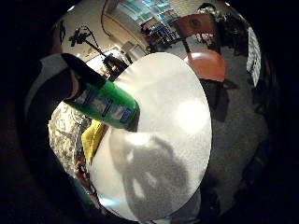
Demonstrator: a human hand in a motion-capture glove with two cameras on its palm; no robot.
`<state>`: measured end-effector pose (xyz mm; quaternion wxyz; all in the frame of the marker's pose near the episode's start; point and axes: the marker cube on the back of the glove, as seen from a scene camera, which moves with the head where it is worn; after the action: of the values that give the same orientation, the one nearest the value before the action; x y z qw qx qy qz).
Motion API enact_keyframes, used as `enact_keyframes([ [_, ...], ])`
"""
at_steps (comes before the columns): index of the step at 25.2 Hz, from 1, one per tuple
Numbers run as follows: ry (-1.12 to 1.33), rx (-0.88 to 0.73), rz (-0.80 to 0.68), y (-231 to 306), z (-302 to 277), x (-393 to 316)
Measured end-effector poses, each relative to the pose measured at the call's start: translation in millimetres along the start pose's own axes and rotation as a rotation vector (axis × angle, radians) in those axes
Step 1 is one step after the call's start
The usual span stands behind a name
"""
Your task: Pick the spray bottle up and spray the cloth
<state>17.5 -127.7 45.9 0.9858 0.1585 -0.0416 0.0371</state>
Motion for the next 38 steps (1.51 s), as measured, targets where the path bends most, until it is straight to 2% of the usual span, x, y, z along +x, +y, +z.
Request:
enact_keyframes([
  [8,-0.004,-0.018,-0.001,3.9,-7.6,1.8],
  [19,0.017,-0.258,0.015,3.3,1.8,6.0],
  [38,0.014,-0.3,0.003,-26.9,44.9,16.9],
])
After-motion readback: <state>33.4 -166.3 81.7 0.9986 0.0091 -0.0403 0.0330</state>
